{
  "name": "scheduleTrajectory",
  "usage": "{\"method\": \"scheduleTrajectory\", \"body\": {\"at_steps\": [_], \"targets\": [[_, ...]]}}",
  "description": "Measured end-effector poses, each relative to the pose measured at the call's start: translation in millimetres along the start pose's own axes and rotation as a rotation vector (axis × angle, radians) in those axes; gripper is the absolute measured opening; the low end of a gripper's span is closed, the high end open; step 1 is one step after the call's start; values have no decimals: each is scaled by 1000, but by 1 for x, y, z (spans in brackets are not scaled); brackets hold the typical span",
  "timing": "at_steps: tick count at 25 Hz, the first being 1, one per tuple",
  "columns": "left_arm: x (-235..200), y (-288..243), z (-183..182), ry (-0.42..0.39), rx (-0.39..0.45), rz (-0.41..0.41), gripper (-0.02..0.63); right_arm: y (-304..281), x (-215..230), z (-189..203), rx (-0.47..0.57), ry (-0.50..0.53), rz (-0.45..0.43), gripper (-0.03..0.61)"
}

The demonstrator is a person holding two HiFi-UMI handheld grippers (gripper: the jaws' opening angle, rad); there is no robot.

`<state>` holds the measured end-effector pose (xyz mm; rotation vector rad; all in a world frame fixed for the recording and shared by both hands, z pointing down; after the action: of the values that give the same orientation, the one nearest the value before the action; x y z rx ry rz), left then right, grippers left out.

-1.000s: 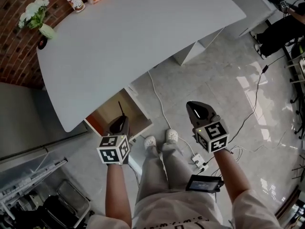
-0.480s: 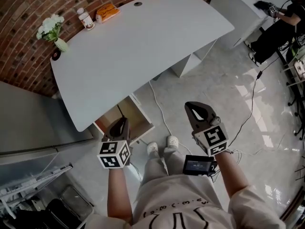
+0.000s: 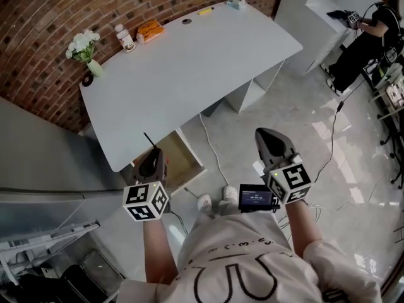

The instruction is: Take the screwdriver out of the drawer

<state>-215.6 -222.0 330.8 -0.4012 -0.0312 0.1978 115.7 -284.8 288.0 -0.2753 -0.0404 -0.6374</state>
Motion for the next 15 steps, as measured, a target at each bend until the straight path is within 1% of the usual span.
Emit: {"method": "scheduleTrajectory", "body": {"at_steps": [3,8,11,15], "targets": [[-3,11,-18,-19,58,-27,64,11,-1,-16,26,59,24,20],[-7,29,-39,-49,157,-74,64,23,-7,-39,140,136,40,20],[-6,36,-48,-71,213,-80,64,26,-8,-45,189,145,47,20],[-5,39,-57,-88,255,-87,64,26,-9,-49,207,124,48,20]]}}
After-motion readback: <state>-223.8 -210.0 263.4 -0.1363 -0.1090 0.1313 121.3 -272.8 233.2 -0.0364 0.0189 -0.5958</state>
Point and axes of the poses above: the fingertips, and each gripper's own axes: y backward along the fingers, x to its right, z out of its underside, the point moved 8 cm from there along y, backward along the fingers, and after that the axes turned 9 degrees about -y, right-handed, at the moved point
